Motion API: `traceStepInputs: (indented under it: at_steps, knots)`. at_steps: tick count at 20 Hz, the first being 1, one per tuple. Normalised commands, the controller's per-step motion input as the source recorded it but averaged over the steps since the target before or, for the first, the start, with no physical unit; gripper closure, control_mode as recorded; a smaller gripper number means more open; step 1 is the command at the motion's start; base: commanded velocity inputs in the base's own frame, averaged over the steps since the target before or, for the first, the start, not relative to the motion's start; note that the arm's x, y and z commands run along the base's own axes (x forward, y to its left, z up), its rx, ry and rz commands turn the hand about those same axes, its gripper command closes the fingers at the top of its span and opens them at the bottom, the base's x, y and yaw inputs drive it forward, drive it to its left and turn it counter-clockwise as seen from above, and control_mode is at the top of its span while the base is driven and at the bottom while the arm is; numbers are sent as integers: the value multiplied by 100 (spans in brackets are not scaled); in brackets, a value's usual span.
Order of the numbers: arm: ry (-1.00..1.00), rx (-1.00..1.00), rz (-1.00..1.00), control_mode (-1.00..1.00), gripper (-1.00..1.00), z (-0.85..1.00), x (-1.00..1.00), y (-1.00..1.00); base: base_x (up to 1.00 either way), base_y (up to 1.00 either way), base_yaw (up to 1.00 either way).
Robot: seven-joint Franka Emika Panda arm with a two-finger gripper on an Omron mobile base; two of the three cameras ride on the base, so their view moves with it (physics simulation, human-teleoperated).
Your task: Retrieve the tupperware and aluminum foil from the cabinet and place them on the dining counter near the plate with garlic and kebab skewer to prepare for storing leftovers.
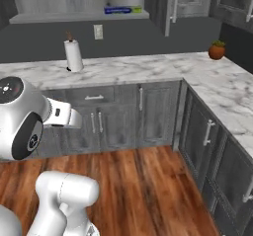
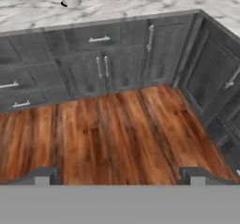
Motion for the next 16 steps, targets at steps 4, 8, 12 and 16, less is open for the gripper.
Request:
traceStepInputs:
  at_steps: [4, 8, 12, 16]
  knots:
    - [0, 0, 0, 100, -100, 0, 0, 0, 100, 0, 5]
    - [0, 0, 0, 100, -100, 0, 0, 0, 100, 0, 1]
    - [0, 0, 0, 100, -100, 0, 0, 0, 100, 0, 0]
    - [0, 0, 0, 100, -100, 0, 0, 0, 100, 0, 0]
